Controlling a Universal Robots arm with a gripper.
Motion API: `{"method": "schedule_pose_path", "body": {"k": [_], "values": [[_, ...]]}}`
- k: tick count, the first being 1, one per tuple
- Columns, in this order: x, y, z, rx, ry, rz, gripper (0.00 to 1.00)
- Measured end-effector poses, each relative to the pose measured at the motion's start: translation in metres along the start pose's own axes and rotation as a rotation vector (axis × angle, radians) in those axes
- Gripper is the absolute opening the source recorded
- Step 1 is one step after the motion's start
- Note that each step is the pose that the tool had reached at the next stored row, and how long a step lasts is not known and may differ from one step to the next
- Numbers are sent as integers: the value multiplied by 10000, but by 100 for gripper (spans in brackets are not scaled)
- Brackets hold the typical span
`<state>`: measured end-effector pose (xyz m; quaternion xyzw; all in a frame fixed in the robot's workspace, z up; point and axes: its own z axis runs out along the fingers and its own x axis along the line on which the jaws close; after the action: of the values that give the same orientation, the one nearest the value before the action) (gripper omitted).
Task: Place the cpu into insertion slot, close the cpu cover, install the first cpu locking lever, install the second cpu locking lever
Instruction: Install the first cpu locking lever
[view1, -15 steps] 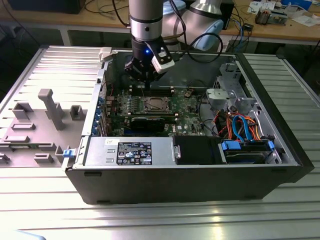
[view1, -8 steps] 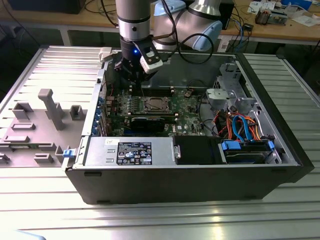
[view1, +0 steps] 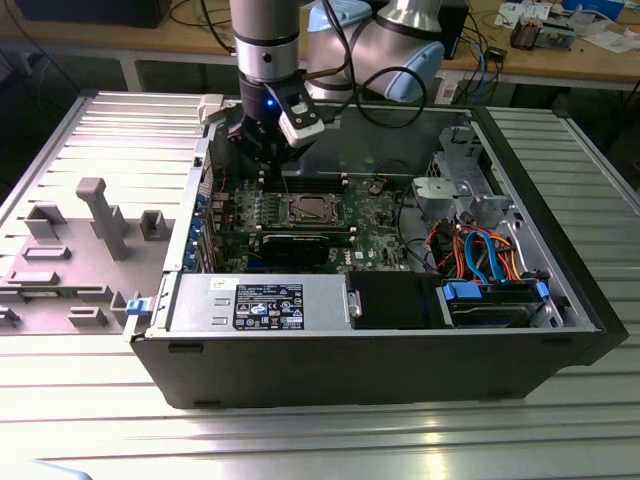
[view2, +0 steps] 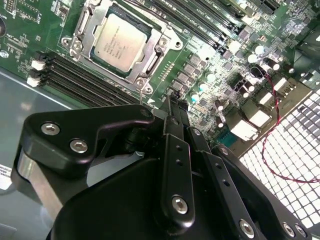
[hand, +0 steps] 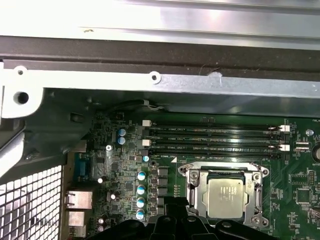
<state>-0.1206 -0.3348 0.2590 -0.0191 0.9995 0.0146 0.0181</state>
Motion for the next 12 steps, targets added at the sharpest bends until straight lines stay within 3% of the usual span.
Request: {"method": "schedule_pose_path", "body": {"k": [3, 12], "values": [[46, 6, 2, -4, -1, 0, 11], [60, 102, 23, -8, -6, 156, 11]]}}
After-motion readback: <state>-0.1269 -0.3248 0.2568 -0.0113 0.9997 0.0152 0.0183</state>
